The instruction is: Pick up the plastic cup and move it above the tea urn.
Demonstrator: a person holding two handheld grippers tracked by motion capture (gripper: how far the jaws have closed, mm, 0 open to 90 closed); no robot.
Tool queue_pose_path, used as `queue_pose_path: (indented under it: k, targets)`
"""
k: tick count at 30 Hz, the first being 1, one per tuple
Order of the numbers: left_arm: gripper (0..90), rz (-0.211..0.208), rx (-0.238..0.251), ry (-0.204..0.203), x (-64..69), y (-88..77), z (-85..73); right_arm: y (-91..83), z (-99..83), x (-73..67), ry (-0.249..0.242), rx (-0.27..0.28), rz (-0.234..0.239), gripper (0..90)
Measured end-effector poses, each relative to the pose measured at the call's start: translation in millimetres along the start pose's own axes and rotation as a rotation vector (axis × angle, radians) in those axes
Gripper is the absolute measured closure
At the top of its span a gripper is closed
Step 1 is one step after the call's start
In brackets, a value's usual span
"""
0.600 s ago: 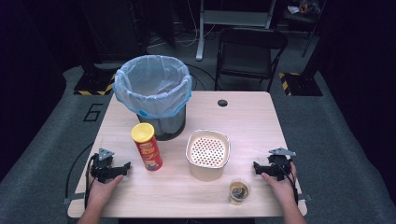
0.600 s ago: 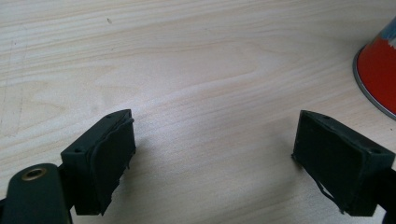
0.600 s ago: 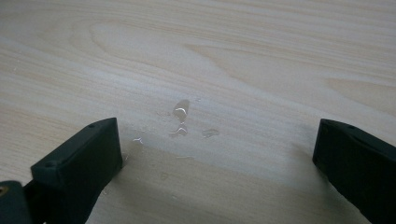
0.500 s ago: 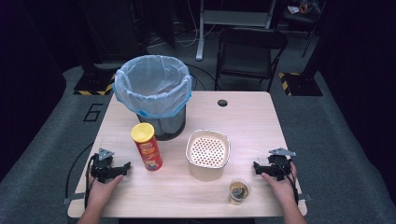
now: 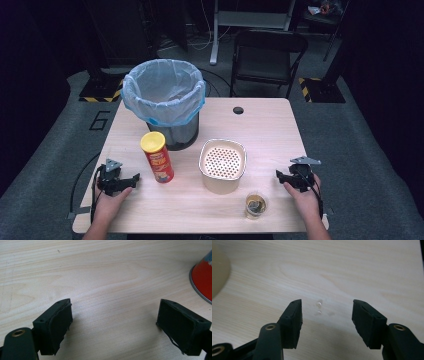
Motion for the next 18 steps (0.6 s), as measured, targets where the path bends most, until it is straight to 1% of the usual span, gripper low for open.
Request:
queue_pose_path:
  k: [2,3,4,6,7,8,9,11,12,13,15,16,17,18]
  targets:
    - [12.4,0.000,0.000,0.001,-0.1,0.0,0.0,-8.0,11.6,-9.4,-0.072,0.006,0.012,44.7]
    - [12.4,-0.001,-0.001,0.000,0.0,-0.1,0.0,-11.2,18.0,-14.1,-0.097,0.012,0.021,46.4]
    - [12.4,0.001,0.000,0.001,-0.1,0.0,0.1,-14.1,24.1,-18.8,-0.111,0.019,0.039,49.6]
    - [12.4,-0.001,-0.001,0.000,0.0,-0.1,0.0,-18.6,36.0,-26.2,-0.146,0.020,0.091,55.6]
    - [12.4,0.000,0.001,0.000,0.0,0.1,0.0,-20.1,41.7,-30.2,-0.155,0.020,0.109,57.3]
    - [12.4,0.000,0.000,0.000,0.0,0.0,0.0,-21.2,47.3,-34.1,-0.157,0.026,0.137,58.3]
    - [12.4,0.000,0.000,0.000,0.0,0.0,0.0,-22.3,52.8,-37.8,-0.159,0.034,0.162,58.0]
    - [12.4,-0.001,-0.002,-0.001,0.1,-0.1,0.0,-24.4,63.9,-44.1,-0.164,0.051,0.196,55.5]
    - [12.4,0.000,0.000,0.000,0.0,0.0,0.0,-25.3,69.3,-46.9,-0.156,0.059,0.218,53.8]
    - [12.4,0.000,0.000,0.000,0.0,0.0,0.0,-26.4,74.4,-49.9,-0.154,0.066,0.234,54.0]
    - [12.4,-0.001,-0.002,-0.001,0.1,-0.1,0.0,-28.2,83.7,-56.9,-0.164,0.083,0.276,56.2]
    - [12.4,0.000,-0.001,0.000,0.0,0.0,0.0,-28.6,87.8,-60.6,-0.176,0.087,0.287,58.5]
    - [12.4,0.000,0.000,0.001,-0.1,0.0,0.0,-28.0,91.5,-64.2,-0.194,0.085,0.296,61.8]
    - [12.4,0.000,0.000,0.001,-0.1,0.0,0.0,-26.9,94.3,-68.2,-0.201,0.077,0.309,63.9]
Point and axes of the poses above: each handheld gripper's, and its own axes: y roughly forward along the jaws, z roughly out of its top, x roughly to its right, the point moved 1 cm from there along y, roughly forward along the jaws, and after that the axes turned 13 degrees about z, right-handed, at the moved point
